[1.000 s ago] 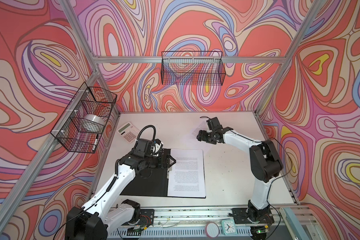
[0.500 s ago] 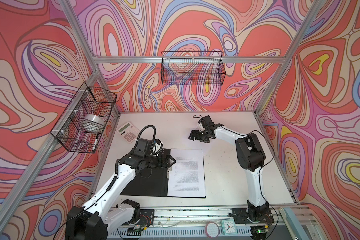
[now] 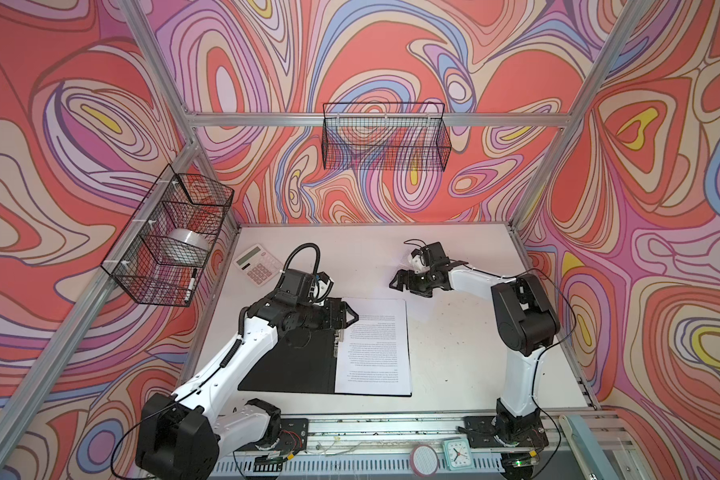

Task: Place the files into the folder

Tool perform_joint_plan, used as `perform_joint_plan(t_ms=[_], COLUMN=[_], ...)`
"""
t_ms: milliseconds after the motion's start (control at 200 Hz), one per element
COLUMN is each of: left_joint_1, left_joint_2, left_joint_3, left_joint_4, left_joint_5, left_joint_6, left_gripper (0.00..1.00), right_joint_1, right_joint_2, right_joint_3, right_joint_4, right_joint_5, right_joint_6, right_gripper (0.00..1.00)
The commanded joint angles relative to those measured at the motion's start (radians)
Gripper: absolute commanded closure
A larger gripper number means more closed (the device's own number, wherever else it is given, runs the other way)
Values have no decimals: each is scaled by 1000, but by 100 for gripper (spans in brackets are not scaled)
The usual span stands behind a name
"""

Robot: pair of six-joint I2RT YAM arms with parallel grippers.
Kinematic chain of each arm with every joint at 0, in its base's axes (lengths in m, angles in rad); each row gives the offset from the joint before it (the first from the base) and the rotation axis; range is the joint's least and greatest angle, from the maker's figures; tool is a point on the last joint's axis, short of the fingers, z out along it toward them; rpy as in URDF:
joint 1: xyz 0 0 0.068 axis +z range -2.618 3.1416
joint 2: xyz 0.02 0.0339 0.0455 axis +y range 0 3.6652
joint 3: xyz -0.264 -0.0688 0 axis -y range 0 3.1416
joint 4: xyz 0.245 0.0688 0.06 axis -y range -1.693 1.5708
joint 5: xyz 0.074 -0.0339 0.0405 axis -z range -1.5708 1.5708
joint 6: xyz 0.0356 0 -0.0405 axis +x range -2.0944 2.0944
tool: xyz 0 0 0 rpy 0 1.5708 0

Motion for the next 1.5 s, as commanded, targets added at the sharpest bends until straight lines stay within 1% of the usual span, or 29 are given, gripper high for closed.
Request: perform_joint_plan(t_ms=[0, 100, 170, 210, 280, 376, 411, 456, 471, 526, 596, 646, 746, 831, 946, 1026, 1252, 1397, 1492], left_joint_1=[-60, -118, -156, -177, -209, -244, -254, -263, -265, -266, -265, -265, -261, -256, -246, -232, -200, -195, -195], left_joint_2=[67, 163, 239, 283, 356, 468, 513, 567, 590, 653, 736, 791, 904, 986, 1051, 1097, 1201, 1252, 1268], left_joint_3=[79, 153, 225, 269, 342, 440, 481, 535, 551, 610, 686, 744, 868, 945, 1003, 1040, 1095, 1128, 1127], left_joint_4=[24, 47, 50, 50, 58, 73, 72, 73, 74, 86, 102, 94, 68, 56, 85, 98, 165, 163, 160], left_joint_5=[-14, -23, -24, -26, -26, -23, -28, -28, -29, -27, -27, -42, -37, -23, -16, -3, 42, 64, 75], left_joint_6=[-10, -25, -26, -29, -36, -53, -57, -64, -68, -87, -106, -113, -117, -131, -151, -177, -251, -265, -263], left_gripper=[0, 0, 0, 0, 0, 0, 0, 0, 0, 0, 1, 0, 0, 1, 1, 1, 1, 1, 1], right_joint_1=[-28, -41, -66, -101, -193, -273, -290, -301, -303, -312, -329, -335, -337, -340, -339, -343, -350, -352, -352], right_joint_2=[-21, -64, -130, -176, -235, -250, -235, -226, -191, -145, -69, -25, 23, 73, 107, 139, 232, 265, 276], right_joint_3=[-98, -105, -130, -164, -200, -162, -125, -79, -61, -15, 60, 110, 180, 260, 302, 333, 413, 439, 438], right_joint_4=[-37, -51, -42, -9, 35, 18, -11, -41, -46, -54, -77, -98, -101, -159, -164, -164, -156, -154, -141], right_joint_5=[-25, -47, -16, -14, -46, -33, -28, 9, 32, 73, 78, 89, 107, 140, 187, 199, 177, 168, 135], right_joint_6=[1, -7, 12, 36, 80, 76, 65, 48, 40, 30, 25, 21, -5, -35, -69, -81, -74, -68, -62], right_gripper=[2, 2, 2, 2, 2, 2, 2, 2, 2, 2, 2, 3, 4, 4, 4, 4, 4, 4, 4])
